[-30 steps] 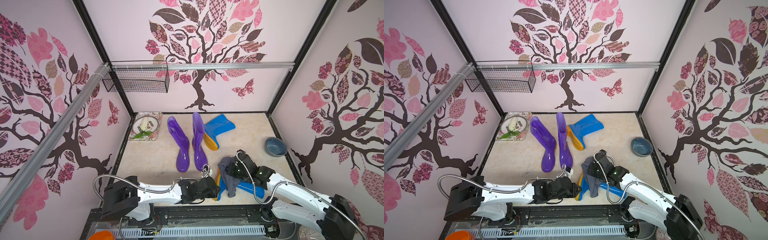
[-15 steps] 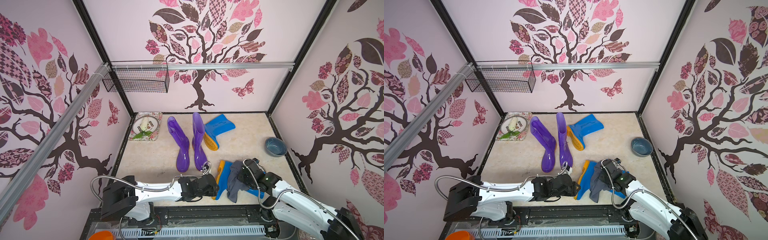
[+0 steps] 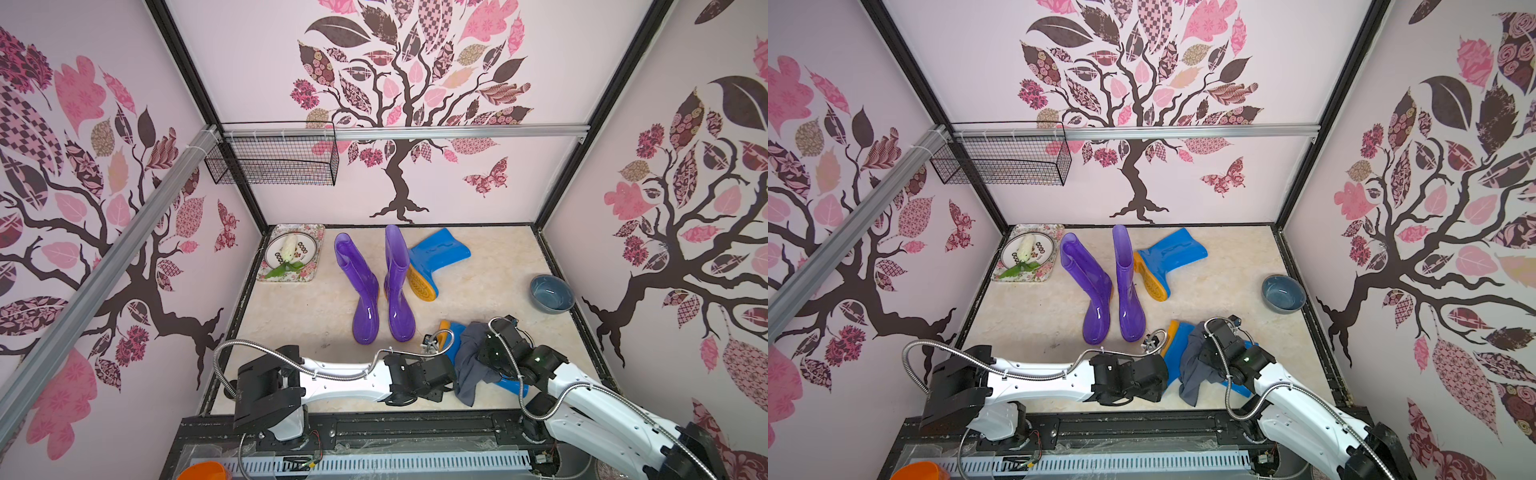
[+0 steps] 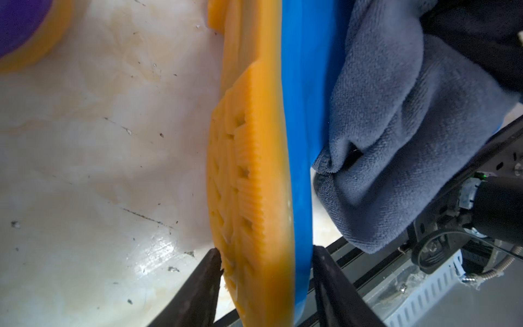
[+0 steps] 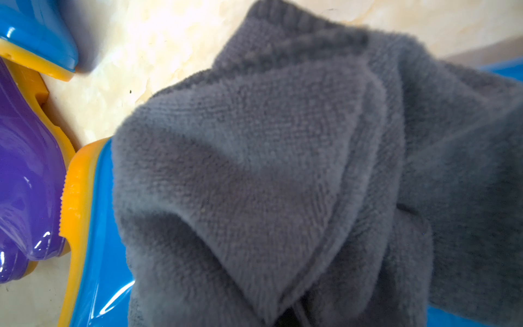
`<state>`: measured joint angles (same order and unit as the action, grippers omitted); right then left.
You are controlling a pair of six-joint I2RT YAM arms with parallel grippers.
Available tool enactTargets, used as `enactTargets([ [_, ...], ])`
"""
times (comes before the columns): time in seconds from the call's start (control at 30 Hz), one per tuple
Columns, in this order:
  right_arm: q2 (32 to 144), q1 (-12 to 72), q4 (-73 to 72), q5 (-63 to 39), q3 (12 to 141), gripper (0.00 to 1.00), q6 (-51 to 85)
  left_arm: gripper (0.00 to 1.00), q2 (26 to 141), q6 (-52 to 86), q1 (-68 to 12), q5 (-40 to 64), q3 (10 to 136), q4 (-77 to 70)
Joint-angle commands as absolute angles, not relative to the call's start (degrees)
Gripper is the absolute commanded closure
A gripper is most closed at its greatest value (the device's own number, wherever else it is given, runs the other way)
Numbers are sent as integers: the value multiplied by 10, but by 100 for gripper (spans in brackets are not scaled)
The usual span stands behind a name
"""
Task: Wipe the rubber boots with a cloth
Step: Wipe the dirt off the rubber boot.
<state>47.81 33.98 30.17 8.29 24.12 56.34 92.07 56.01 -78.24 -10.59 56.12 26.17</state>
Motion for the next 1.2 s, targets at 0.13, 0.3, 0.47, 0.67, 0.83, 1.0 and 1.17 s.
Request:
enactTargets([
  [0.13,480,338,283,46,244,100,538,75,978,550,-766,-121,586,287],
  [0.3,549,358,219,-67,282,100,501,96,976,556,-746,-136,574,298],
  [0.47,599,393,153,-108,299,100,550,100,951,588,-739,-165,558,336],
  [0.67,580,374,314,89,290,100,603,100,882,680,-744,-182,491,369],
  [0.83,500,176,352,14,254,100,504,100,821,731,-753,-199,450,390],
  [1.0,485,141,304,-115,247,100,462,100,818,733,-757,-196,451,388],
  [1.17,528,379,287,-13,342,100,527,100,839,728,-758,-192,467,380],
])
